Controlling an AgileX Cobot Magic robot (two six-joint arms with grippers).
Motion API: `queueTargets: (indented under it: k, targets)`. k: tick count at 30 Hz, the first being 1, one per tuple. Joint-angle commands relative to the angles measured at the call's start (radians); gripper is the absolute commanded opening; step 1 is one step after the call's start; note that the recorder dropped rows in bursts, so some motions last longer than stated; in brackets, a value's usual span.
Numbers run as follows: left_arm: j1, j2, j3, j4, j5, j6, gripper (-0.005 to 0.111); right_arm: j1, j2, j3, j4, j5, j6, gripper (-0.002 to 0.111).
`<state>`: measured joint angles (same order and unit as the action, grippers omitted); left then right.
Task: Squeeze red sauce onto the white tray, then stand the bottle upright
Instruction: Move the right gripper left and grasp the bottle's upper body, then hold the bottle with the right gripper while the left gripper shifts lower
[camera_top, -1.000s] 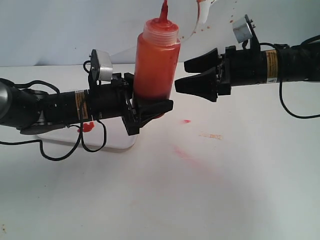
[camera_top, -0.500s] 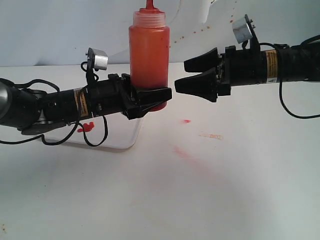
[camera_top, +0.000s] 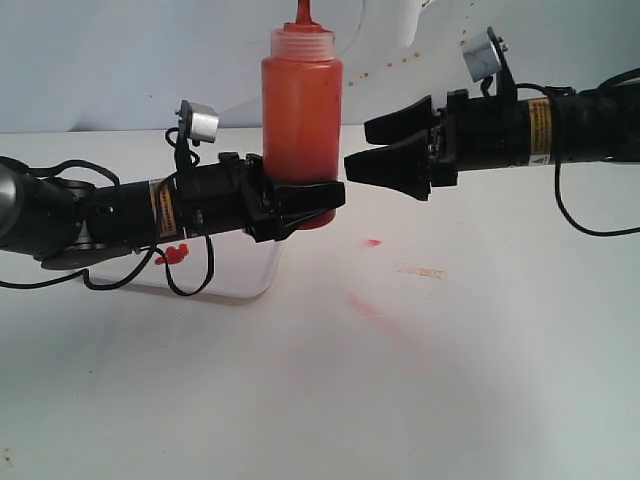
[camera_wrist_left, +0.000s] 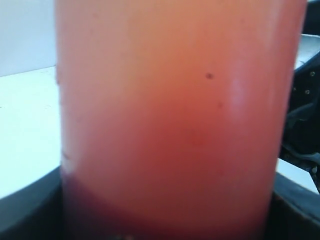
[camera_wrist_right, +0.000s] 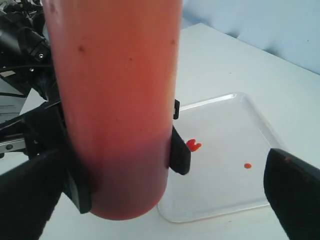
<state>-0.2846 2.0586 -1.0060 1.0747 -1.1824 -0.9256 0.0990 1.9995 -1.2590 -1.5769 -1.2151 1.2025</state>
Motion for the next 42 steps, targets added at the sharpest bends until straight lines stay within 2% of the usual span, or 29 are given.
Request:
queueTargets:
  k: [1,10,15,24,26,30,37,38,42]
  targets:
    - [-0.005,-0.009,-0.012,-0.007,-0.039,-0.039,0.000,0.040,-0.006,0.006,0.015,-0.006,-0.073,0.105]
    - [-0.035,-0.009,-0.014,0.036,-0.039,-0.040,0.000,0.056,-0.006,0.006,0.086,-0.006,-0.119,0.105]
    - [-0.075,-0.009,-0.066,0.150,-0.039,-0.057,0.000,0.070,-0.006,0.006,0.098,-0.006,-0.119,0.105]
    - [-0.099,-0.009,-0.070,0.141,-0.013,-0.083,0.000,0.092,-0.021,0.006,0.103,-0.006,-0.119,0.102]
    - [-0.099,-0.009,-0.070,0.141,0.005,-0.083,0.000,0.092,-0.029,0.006,0.100,-0.006,-0.119,0.095]
    - [-0.099,-0.009,-0.070,0.141,0.013,-0.083,0.000,0.092,-0.040,0.006,0.093,-0.006,-0.119,0.072]
    - [-0.099,-0.009,-0.070,0.139,0.018,-0.005,0.000,0.090,-0.040,0.006,0.056,-0.006,-0.103,0.004]
    - [-0.099,-0.009,-0.070,0.139,0.022,0.011,0.000,0.090,-0.040,0.006,0.056,-0.006,-0.103,0.000]
    - [-0.099,-0.009,-0.070,0.116,0.049,0.046,0.001,0.090,-0.040,0.006,0.058,-0.006,-0.103,0.000]
